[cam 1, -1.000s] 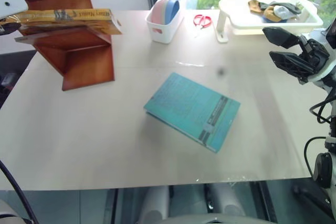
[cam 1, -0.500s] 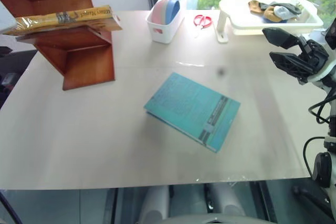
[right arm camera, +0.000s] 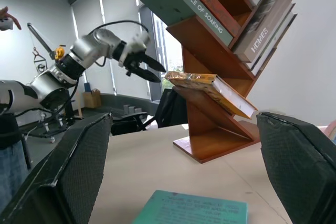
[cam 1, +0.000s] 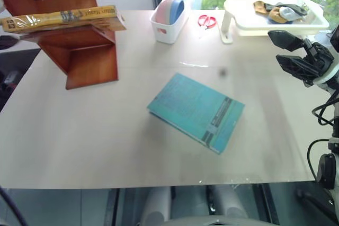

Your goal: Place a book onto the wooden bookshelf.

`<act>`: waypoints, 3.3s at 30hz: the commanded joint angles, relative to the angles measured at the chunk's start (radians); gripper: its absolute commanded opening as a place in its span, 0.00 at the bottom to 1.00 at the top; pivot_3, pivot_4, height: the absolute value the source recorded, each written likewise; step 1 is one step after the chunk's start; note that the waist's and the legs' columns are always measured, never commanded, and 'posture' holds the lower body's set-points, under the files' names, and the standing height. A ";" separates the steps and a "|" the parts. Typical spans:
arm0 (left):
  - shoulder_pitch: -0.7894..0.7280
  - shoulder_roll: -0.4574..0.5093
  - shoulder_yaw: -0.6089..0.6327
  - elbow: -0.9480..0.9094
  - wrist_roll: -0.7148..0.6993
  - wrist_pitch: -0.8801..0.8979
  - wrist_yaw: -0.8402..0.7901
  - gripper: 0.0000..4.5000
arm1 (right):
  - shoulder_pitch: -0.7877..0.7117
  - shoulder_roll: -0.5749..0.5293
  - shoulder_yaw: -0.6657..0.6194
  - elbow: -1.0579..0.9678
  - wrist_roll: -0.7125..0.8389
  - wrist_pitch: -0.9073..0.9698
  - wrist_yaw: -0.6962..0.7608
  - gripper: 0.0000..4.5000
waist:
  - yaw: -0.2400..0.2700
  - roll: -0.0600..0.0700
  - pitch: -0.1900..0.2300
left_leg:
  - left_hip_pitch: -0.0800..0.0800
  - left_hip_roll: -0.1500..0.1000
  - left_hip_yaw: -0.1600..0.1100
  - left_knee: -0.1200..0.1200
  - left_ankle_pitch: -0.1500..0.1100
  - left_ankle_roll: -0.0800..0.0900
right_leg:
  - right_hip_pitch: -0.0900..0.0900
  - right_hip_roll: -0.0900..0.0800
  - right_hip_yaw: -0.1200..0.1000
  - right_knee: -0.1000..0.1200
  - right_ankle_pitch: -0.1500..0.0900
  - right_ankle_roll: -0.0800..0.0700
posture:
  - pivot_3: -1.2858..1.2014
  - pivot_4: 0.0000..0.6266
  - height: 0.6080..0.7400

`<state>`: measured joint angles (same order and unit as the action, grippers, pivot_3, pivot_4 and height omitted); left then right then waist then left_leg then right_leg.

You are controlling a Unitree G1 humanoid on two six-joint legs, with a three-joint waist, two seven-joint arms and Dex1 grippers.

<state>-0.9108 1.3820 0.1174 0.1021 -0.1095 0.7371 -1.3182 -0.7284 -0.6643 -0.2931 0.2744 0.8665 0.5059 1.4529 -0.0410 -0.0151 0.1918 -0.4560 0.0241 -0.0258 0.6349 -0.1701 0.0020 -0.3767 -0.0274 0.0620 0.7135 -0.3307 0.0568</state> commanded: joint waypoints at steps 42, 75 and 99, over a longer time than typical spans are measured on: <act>0.027 -1.068 -0.058 0.098 0.088 -0.612 1.048 0.54 | 0.027 -0.063 -0.086 -0.142 0.045 0.023 -0.095 1.00 | 0.015 0.001 0.001 | 0.001 -0.004 -0.008 0.005 0.000 0.000 | 0.006 -0.003 -0.004 0.000 0.001 0.001 | 0.52 0.24 1.00; 0.143 -1.096 -0.039 0.182 0.168 -0.678 1.253 0.54 | 0.062 -0.055 -0.089 -0.121 0.031 -0.019 -0.084 1.00 | 0.028 0.001 0.001 | 0.001 -0.006 -0.008 0.005 0.000 0.000 | 0.006 -0.004 -0.005 -0.001 0.001 0.001 | 0.52 0.24 1.00; 0.836 -0.947 0.097 -0.405 -0.188 -0.272 0.864 0.54 | 0.476 -0.005 -0.077 -0.111 -0.239 -0.285 -0.175 1.00 | 0.024 0.002 0.000 | 0.010 -0.002 -0.008 0.002 0.001 -0.001 | 0.015 -0.004 -0.005 -0.003 0.001 0.001 | 0.52 0.24 1.00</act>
<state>-0.0964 0.4177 0.1872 -0.2509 -0.2791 0.4797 -0.4348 -0.2659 -0.6597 -0.3421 0.1747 0.6345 0.2582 1.2785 -0.0171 -0.0130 0.1921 -0.4449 0.0216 -0.0339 0.6366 -0.1696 0.0011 -0.3604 -0.0311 0.0565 0.7102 -0.3297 0.0581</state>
